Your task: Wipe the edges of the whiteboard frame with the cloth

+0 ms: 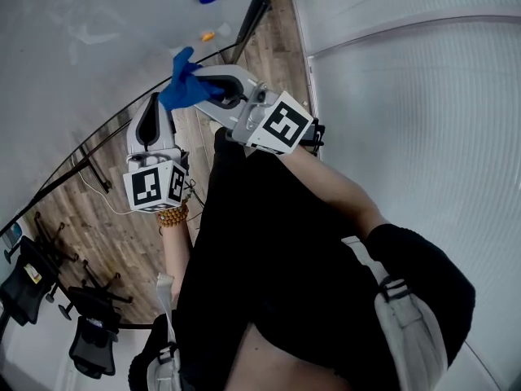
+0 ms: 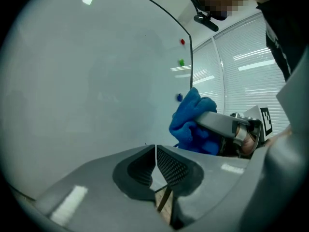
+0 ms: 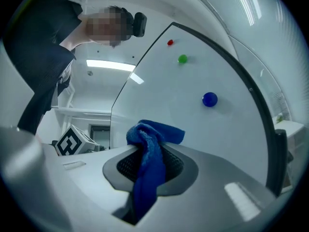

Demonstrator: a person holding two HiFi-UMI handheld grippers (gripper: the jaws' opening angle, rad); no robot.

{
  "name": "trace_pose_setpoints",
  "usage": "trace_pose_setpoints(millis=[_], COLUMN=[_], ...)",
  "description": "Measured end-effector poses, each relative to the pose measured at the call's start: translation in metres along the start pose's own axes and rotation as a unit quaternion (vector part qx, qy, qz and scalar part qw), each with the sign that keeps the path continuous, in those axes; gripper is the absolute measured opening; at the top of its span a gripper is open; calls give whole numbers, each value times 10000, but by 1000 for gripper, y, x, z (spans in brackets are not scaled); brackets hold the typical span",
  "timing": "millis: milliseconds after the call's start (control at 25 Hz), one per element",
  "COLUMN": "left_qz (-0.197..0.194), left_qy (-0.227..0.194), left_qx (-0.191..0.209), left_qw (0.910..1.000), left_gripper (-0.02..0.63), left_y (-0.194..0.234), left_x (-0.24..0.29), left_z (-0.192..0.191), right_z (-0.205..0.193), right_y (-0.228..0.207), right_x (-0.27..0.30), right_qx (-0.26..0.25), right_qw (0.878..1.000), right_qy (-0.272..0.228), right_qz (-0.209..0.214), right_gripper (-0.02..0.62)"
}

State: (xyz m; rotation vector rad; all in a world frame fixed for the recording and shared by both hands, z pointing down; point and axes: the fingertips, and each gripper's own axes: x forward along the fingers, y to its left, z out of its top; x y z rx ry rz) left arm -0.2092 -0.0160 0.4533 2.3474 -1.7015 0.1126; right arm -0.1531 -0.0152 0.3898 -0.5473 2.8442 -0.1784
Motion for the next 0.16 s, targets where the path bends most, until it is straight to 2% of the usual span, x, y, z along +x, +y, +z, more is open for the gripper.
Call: trace_pose_setpoints(millis=[160], left_qz=[-66], left_qy=[148], left_qx=[100], left_qw=[9998], left_gripper=[1], left_y=[11], left_x=[-21], left_z=[-24], right_z=[-18], right_y=[23], right_x=[-5], right_qx=[-74], right_qw=[9999], right_qy=[106], right_qz=[-41], right_gripper=[74])
